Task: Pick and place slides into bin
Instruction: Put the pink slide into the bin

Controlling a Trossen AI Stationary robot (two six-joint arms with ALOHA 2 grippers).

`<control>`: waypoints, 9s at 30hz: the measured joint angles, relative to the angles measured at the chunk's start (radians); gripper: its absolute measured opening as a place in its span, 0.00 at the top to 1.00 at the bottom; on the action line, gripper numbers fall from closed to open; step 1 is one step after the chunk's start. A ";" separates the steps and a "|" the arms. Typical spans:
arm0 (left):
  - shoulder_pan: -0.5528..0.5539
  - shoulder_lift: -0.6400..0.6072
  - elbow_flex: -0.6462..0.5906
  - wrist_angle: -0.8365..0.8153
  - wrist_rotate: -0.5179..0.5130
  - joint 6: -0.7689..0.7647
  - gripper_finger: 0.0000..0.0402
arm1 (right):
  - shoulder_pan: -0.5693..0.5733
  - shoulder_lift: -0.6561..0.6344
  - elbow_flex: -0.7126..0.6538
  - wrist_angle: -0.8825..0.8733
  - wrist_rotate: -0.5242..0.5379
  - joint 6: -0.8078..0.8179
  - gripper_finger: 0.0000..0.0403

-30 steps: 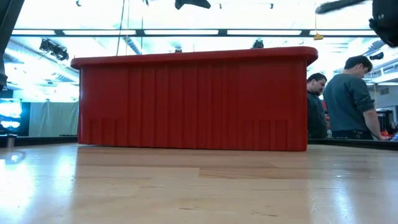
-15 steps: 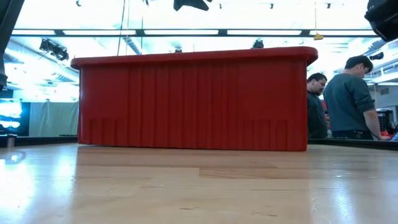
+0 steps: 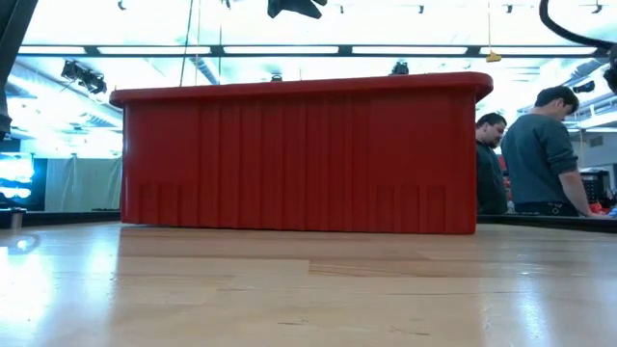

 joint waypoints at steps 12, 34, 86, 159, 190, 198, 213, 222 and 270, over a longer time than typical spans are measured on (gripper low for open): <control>0.000 0.000 0.000 -0.001 0.000 0.000 0.57 | 0.000 0.005 -0.004 -0.030 -0.001 -0.016 0.75; 0.000 0.000 0.000 -0.046 0.000 -0.001 0.57 | 0.000 0.072 -0.004 0.074 -0.041 -0.077 0.75; 0.000 0.000 0.000 -0.045 0.000 -0.028 0.65 | -0.001 0.147 -0.004 0.213 0.026 -0.192 0.99; 0.000 0.003 0.000 -0.037 0.000 0.085 0.70 | 0.000 0.934 1.377 -1.070 -0.044 -0.485 0.92; 0.000 0.003 0.000 -0.037 0.000 0.087 0.72 | -0.008 0.946 1.158 -1.006 -0.110 -0.580 0.57; 0.000 0.003 0.000 -0.036 0.000 0.086 0.72 | -0.008 0.946 1.126 -1.194 -0.064 -0.560 0.61; 0.000 0.003 0.000 -0.037 0.000 0.085 0.72 | -0.010 0.946 1.124 -1.222 0.087 -0.546 0.71; 0.000 0.003 0.000 -0.037 0.000 0.079 0.73 | -0.032 0.946 1.018 -1.224 0.002 -0.446 0.89; 0.306 -0.065 0.000 0.053 -0.072 0.103 0.73 | -1.089 0.669 1.228 -1.029 0.277 -0.899 0.97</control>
